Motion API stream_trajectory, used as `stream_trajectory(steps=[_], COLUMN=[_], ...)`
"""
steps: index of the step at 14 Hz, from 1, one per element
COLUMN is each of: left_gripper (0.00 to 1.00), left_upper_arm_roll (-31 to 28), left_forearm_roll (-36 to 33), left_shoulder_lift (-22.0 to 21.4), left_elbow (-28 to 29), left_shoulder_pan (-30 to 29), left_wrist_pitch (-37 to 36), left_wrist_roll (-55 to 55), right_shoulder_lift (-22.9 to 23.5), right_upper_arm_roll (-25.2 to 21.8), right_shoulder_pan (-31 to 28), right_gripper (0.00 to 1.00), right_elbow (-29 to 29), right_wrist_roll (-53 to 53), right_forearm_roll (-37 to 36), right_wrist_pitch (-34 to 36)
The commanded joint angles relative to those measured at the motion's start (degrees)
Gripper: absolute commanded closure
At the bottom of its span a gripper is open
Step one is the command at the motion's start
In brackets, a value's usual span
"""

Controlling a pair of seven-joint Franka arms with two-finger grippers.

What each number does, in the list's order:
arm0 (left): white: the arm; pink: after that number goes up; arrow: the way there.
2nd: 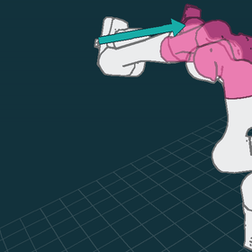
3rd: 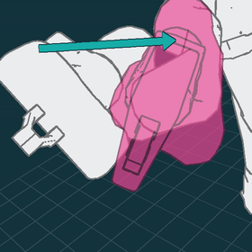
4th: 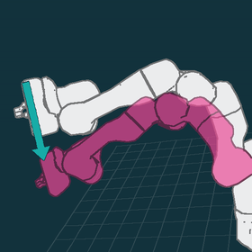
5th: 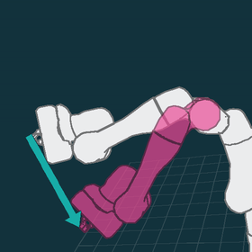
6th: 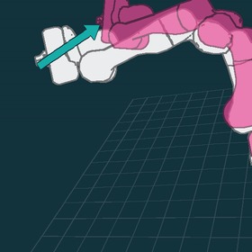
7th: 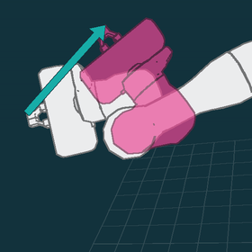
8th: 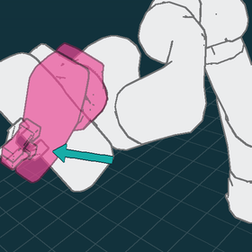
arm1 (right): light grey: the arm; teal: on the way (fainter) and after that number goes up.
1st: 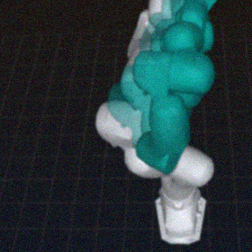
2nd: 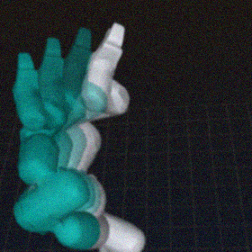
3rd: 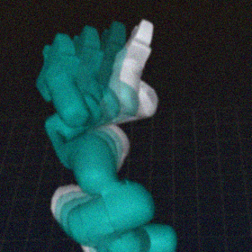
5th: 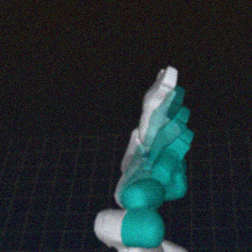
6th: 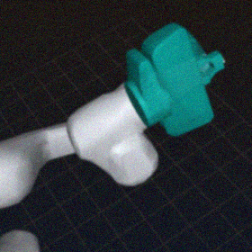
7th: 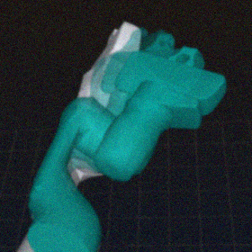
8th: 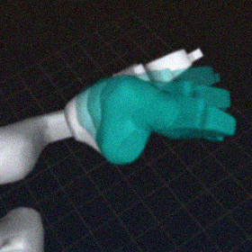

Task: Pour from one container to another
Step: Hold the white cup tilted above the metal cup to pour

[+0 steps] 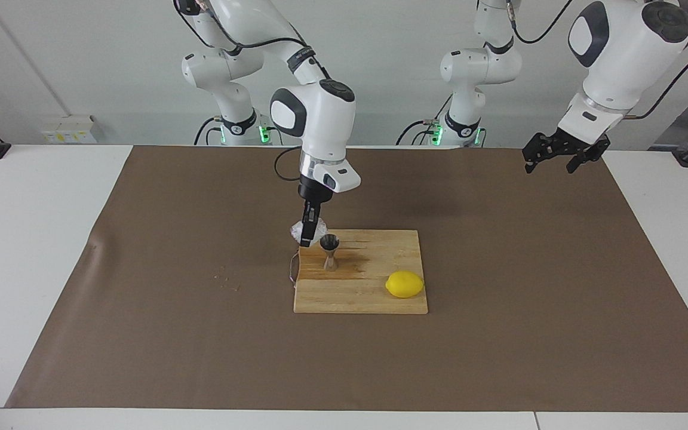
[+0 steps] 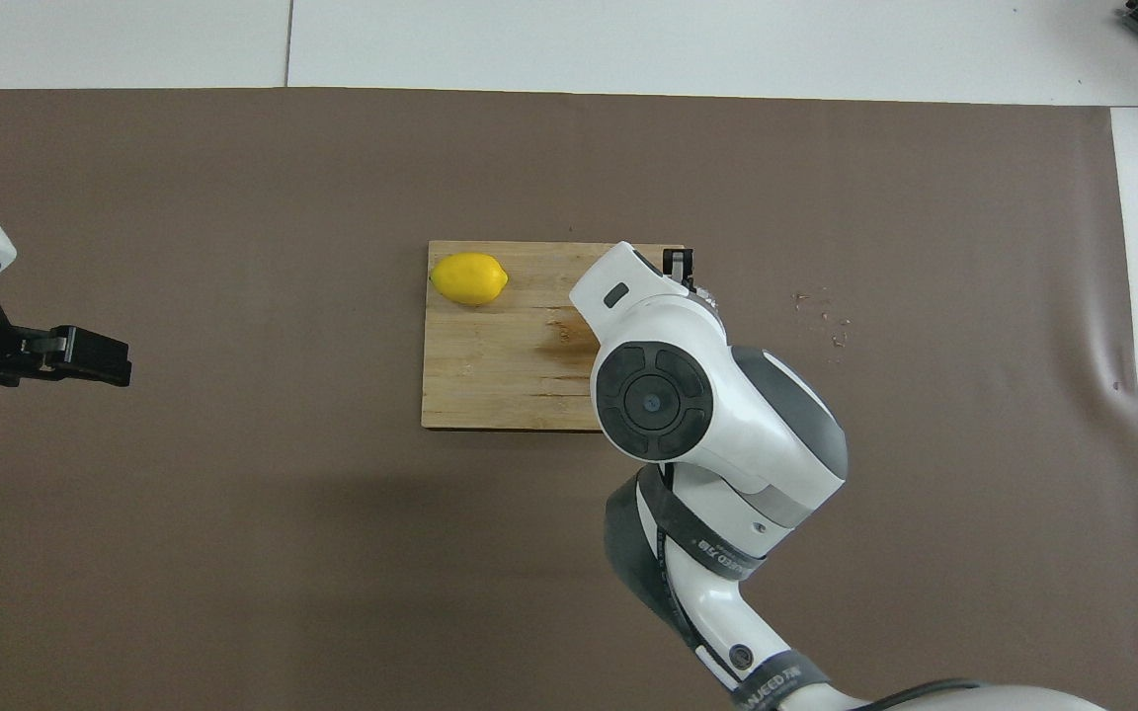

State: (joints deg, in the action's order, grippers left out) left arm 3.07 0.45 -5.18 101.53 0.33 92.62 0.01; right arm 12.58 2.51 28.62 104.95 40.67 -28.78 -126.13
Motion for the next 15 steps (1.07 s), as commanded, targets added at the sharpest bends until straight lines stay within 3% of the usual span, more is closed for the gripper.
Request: stream_trajectory(steps=[1,15], left_gripper=[0.00,0.00], left_upper_arm_roll=[-0.26,-0.26], left_forearm_roll=[0.52,0.52], left_shoulder_lift=[-0.79,-0.79], left_elbow=[-0.11,-0.02], left_shoulder_pan=[-0.41,-0.33], left_wrist_pitch=[-1.03,-1.03], left_wrist_roll=[-0.80,-0.80], right_shoulder_lift=[-0.54,-0.54], right_upper_arm_roll=[0.13,0.13], right_shoulder_pan=[0.30,0.39], right_gripper=[0.68,0.68], right_elbow=[0.34,0.43], right_wrist_roll=[-2.44,-2.53], right_forearm_roll=[-2.24,-2.24], right_wrist_pitch=[0.54,-0.08])
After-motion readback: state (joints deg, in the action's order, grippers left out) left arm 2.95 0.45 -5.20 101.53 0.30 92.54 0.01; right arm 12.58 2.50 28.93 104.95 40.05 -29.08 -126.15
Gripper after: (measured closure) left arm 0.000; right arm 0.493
